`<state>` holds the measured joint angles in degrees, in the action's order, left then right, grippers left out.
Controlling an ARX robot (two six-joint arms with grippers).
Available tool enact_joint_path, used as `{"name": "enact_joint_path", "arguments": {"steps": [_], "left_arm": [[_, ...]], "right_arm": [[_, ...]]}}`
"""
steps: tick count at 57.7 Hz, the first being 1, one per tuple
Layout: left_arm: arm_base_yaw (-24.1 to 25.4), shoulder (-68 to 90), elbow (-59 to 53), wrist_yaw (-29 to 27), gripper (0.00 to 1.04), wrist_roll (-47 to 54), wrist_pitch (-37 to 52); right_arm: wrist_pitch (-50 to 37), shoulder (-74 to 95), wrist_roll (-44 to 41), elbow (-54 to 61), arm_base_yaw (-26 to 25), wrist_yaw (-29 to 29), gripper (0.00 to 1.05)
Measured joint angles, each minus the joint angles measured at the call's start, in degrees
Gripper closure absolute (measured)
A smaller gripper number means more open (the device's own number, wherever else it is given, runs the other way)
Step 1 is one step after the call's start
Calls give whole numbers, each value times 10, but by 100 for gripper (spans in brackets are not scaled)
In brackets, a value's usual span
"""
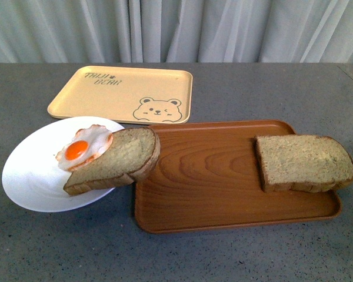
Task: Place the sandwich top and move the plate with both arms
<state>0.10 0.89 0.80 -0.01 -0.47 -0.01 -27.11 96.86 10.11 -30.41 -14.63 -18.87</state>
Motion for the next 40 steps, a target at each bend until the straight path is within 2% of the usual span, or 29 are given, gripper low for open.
{"name": "enact_joint_path", "arguments": {"steps": [22, 30, 40], "left_arm": [[0, 0, 0, 0, 9, 0, 0], [0, 0, 0, 0, 9, 0, 0], [0, 0, 0, 0, 9, 0, 0]], "right_arm": [[-22, 134, 68, -94, 45, 9, 10], [-25, 147, 80, -103, 64, 15, 41], [-28, 140, 94, -100, 65, 16, 68]]}}
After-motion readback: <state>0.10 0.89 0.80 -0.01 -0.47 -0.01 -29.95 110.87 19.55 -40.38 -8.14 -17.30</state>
